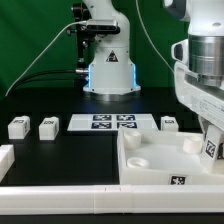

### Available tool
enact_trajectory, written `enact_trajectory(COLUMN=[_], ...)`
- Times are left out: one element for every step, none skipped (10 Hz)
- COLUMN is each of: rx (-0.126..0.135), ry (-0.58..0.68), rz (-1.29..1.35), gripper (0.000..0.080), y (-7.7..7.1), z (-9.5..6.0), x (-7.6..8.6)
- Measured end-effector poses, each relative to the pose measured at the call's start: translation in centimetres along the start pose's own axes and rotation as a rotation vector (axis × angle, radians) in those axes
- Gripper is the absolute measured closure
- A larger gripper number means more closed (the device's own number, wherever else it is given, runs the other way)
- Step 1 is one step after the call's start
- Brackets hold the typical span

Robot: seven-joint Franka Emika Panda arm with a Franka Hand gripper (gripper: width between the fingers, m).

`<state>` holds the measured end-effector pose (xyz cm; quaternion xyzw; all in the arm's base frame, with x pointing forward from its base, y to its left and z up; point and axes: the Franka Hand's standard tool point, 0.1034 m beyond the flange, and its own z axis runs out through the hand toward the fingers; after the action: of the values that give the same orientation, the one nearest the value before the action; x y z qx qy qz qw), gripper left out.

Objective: Assemble one leg

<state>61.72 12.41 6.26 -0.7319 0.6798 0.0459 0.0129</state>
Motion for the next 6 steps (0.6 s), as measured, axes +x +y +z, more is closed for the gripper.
enact_trajectory(rx=[0.003,0.006,0.010,0.013,0.015,0.017], ry=[0.001,0.002,0.004,0.005,0.006,0.003], rz=[0.089,0.162,0.270,0.356,0.362,0.395], gripper=[0.0508,0.0508,0.0508,0.0508,0.0508,0.0508], y=[-0.07,-0.11,-0.19,-0.24,-0.25,-0.27], z=[-0.04,-0.06,-0.11,-0.16,-0.19,-0.22], x=[0.01,0.00,0.02,0.01,-0.04,-0.12])
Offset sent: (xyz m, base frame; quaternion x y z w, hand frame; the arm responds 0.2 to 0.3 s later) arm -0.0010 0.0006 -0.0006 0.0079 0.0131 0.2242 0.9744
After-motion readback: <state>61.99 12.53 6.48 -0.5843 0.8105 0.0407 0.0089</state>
